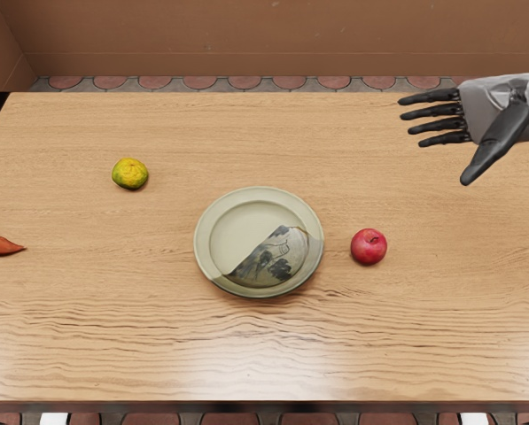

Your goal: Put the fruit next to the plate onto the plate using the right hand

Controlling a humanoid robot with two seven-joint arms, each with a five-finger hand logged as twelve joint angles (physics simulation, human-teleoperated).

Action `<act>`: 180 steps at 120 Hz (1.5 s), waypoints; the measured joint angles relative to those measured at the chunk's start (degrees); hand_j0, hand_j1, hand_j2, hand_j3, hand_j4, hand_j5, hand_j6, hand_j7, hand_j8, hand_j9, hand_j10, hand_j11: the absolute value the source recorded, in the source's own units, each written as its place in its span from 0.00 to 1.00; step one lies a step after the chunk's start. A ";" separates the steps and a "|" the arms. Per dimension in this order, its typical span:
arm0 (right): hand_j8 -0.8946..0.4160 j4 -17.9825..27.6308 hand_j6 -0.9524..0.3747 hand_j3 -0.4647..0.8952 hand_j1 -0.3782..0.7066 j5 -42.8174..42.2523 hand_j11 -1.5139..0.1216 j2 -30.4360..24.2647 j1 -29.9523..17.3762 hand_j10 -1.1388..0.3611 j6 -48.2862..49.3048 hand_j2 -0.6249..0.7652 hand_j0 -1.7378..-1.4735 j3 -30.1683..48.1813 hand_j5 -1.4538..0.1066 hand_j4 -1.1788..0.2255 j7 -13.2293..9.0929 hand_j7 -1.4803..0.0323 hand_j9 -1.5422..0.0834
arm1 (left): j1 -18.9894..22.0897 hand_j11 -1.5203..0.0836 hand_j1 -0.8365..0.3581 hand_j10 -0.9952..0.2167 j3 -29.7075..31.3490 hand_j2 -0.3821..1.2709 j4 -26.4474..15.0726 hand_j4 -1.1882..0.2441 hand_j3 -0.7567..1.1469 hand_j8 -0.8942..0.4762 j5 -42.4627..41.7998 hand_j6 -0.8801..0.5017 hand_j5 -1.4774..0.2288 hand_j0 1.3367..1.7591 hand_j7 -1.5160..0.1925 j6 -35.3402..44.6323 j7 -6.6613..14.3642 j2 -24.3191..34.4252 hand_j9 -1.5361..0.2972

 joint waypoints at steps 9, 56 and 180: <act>0.67 -0.04 0.70 0.34 0.05 -0.03 0.91 0.25 0.12 0.75 0.00 0.45 0.30 -0.07 0.92 0.83 -0.01 0.96 0.93 | 0.00 0.94 0.98 0.81 0.01 0.23 0.00 0.82 0.40 0.65 0.00 0.63 0.86 0.76 0.88 0.00 0.00 0.00 0.83; 0.67 9.58 0.70 0.34 0.05 -9.28 0.91 24.28 32.75 0.75 -33.71 0.45 0.30 -46.89 0.92 0.83 -0.01 0.96 0.93 | 0.00 0.94 0.98 0.81 0.01 0.23 0.00 0.82 0.40 0.65 0.00 0.63 0.86 0.76 0.88 0.00 0.00 0.00 0.83; 0.56 23.42 0.60 0.34 0.20 1.27 0.80 49.67 39.63 0.65 -70.04 0.43 0.30 -67.22 0.80 0.73 -0.01 0.84 0.82 | 0.00 0.94 0.98 0.81 0.03 0.23 0.00 0.82 0.40 0.65 -0.01 0.63 0.86 0.76 0.88 0.00 0.00 0.00 0.83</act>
